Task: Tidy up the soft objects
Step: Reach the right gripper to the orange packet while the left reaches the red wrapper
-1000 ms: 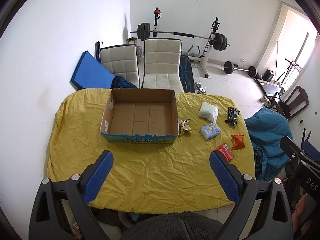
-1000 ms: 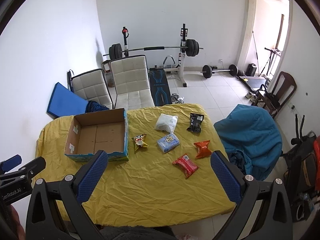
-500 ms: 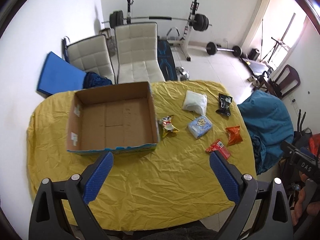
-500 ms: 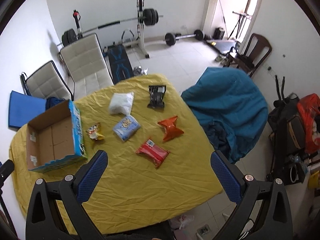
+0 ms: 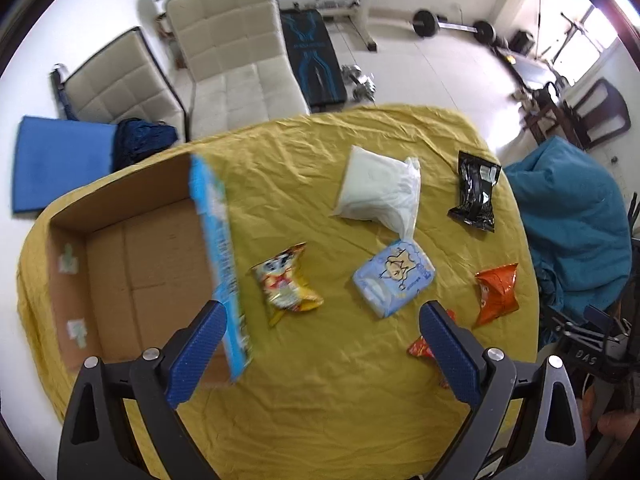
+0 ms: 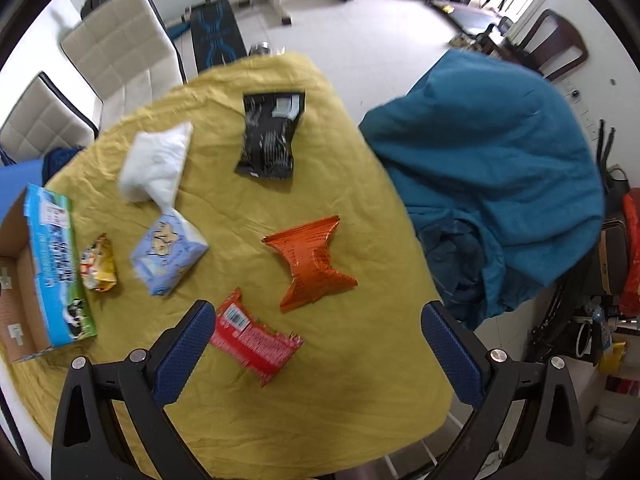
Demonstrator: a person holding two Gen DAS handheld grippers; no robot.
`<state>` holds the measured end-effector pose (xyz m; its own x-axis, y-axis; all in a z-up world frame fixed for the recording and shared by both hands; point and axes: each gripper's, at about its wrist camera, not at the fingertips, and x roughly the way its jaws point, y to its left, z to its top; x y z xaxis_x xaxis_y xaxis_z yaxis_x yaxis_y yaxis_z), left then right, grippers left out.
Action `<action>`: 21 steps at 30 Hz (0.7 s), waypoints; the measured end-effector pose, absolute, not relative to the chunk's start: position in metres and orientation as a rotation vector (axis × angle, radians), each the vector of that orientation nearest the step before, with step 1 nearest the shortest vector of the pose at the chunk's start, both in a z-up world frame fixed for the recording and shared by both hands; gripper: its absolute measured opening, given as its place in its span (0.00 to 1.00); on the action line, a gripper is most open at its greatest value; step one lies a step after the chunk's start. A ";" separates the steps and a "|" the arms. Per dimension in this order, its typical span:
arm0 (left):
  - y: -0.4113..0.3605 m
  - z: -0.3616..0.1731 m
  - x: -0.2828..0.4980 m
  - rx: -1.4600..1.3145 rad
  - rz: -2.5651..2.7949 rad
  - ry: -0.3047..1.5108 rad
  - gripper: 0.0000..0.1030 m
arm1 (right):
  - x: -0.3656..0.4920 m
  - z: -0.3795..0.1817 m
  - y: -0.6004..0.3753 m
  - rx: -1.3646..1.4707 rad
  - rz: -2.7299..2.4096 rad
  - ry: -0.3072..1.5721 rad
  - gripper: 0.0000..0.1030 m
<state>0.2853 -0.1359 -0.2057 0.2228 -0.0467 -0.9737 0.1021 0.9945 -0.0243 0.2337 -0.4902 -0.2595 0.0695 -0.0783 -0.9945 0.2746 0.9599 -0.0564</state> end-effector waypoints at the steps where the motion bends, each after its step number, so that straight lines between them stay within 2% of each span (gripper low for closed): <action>1: -0.144 -0.216 0.296 0.055 -0.118 1.363 0.96 | 0.243 -0.276 -0.493 0.158 -0.256 1.505 1.00; 8: -0.191 -0.285 0.353 0.099 -0.190 1.483 0.93 | 0.283 -0.354 -0.507 0.133 -0.225 1.635 1.00; 16: -0.224 -0.328 0.408 0.222 -0.188 1.533 0.93 | 0.315 -0.358 -0.502 0.208 -0.152 1.638 1.00; 21: -0.232 -0.342 0.384 0.256 -0.272 1.549 0.93 | 0.290 -0.360 -0.491 0.215 -0.108 1.660 1.00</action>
